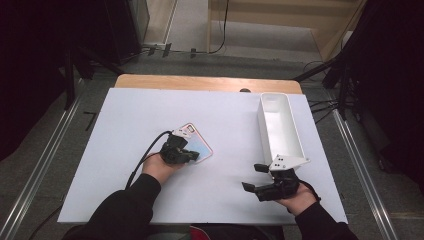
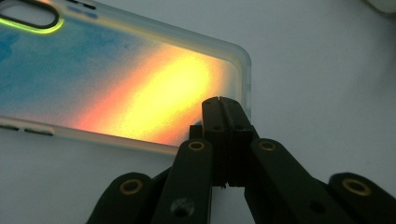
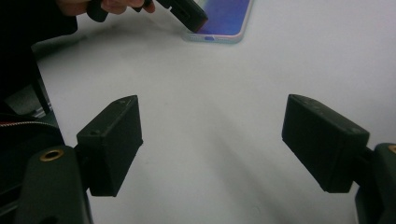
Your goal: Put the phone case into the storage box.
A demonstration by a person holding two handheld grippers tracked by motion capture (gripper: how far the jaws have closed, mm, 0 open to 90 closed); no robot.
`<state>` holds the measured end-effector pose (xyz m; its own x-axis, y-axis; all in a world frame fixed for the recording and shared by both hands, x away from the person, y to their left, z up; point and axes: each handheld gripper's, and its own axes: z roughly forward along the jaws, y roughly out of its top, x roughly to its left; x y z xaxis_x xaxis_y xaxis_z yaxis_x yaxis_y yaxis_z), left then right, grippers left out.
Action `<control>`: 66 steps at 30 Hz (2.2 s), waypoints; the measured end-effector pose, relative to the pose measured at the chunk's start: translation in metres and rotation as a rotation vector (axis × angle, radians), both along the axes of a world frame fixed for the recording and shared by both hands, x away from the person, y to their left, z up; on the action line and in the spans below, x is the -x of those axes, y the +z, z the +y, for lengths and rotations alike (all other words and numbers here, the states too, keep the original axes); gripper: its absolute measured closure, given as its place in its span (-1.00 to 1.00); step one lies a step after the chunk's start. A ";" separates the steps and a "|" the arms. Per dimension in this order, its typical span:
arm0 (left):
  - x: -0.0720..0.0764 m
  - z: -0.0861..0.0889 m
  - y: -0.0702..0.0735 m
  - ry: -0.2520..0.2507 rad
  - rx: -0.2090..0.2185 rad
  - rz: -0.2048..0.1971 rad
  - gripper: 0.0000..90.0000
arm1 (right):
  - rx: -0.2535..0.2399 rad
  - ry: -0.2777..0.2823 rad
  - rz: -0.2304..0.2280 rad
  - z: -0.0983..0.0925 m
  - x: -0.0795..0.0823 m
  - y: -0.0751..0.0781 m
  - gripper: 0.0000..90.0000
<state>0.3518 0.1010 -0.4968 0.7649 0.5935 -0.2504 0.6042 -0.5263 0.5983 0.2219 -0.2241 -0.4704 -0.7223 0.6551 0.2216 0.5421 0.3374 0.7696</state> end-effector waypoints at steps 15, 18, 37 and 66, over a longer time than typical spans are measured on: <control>-0.003 0.018 0.002 0.044 -0.018 -0.001 0.97 | 0.001 0.024 0.001 0.004 -0.004 0.000 -0.58; -0.005 0.022 0.003 0.061 -0.022 -0.001 0.97 | -0.001 0.027 -0.001 0.005 -0.004 0.000 -0.58; -0.006 0.033 0.012 0.071 0.039 -0.013 0.81 | -0.001 0.040 0.000 0.006 -0.003 0.001 -0.58; 0.023 0.057 0.041 -0.047 0.185 -0.036 -0.21 | -0.001 0.038 -0.002 0.004 0.001 0.000 -0.58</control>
